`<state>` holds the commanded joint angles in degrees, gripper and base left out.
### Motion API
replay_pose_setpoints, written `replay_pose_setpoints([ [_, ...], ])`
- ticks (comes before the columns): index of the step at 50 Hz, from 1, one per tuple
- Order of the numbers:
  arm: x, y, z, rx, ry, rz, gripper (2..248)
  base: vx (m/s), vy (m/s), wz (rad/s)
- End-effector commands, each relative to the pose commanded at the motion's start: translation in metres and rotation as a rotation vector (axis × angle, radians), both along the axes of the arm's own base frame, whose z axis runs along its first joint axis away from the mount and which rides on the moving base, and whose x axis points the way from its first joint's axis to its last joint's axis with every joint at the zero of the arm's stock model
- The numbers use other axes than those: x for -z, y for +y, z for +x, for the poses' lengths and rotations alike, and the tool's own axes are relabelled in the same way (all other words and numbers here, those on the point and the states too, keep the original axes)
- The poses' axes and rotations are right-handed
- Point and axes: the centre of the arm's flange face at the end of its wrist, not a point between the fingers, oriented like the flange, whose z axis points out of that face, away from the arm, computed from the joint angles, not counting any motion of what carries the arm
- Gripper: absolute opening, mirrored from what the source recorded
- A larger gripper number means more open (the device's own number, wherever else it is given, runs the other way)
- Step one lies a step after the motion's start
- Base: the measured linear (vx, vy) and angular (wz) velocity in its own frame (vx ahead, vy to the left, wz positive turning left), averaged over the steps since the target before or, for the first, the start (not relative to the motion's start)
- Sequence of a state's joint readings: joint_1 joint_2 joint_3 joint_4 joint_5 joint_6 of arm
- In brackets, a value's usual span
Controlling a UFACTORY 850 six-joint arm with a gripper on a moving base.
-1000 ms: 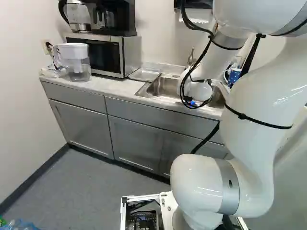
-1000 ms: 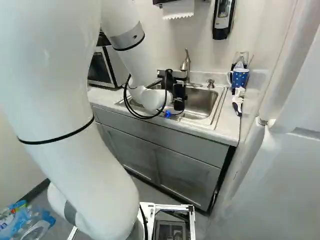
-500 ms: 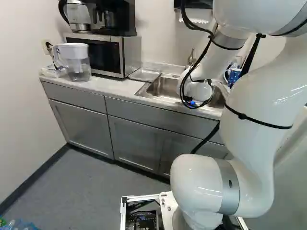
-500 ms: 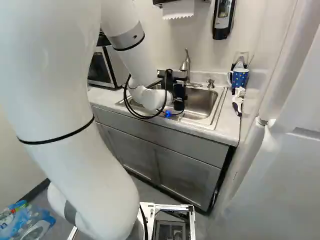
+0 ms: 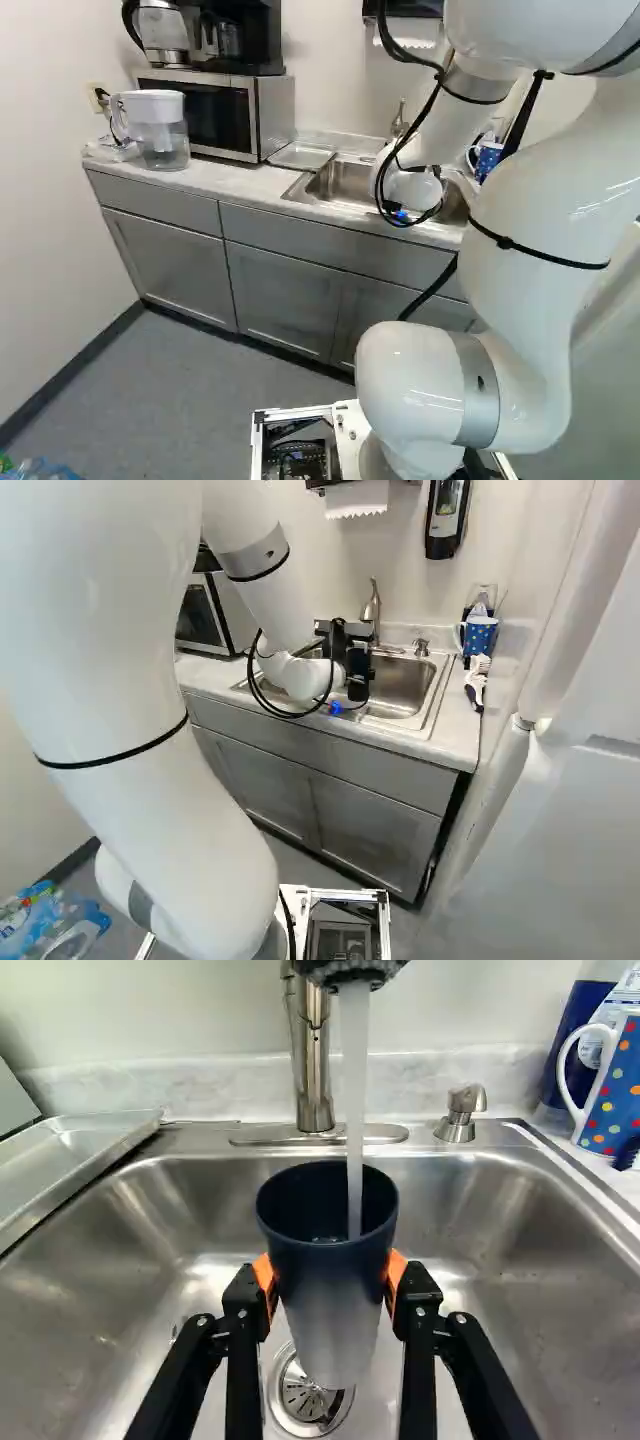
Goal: Rinse the cup and place it in the tray
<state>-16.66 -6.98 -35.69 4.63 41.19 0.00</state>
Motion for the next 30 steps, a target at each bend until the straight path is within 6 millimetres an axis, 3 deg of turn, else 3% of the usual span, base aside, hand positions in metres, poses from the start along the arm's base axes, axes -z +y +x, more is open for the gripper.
replay_pose_setpoints([
  [30,0.0000,0.0000,0.0000,0.000,0.000,0.000,124,0.000,0.000,0.000],
])
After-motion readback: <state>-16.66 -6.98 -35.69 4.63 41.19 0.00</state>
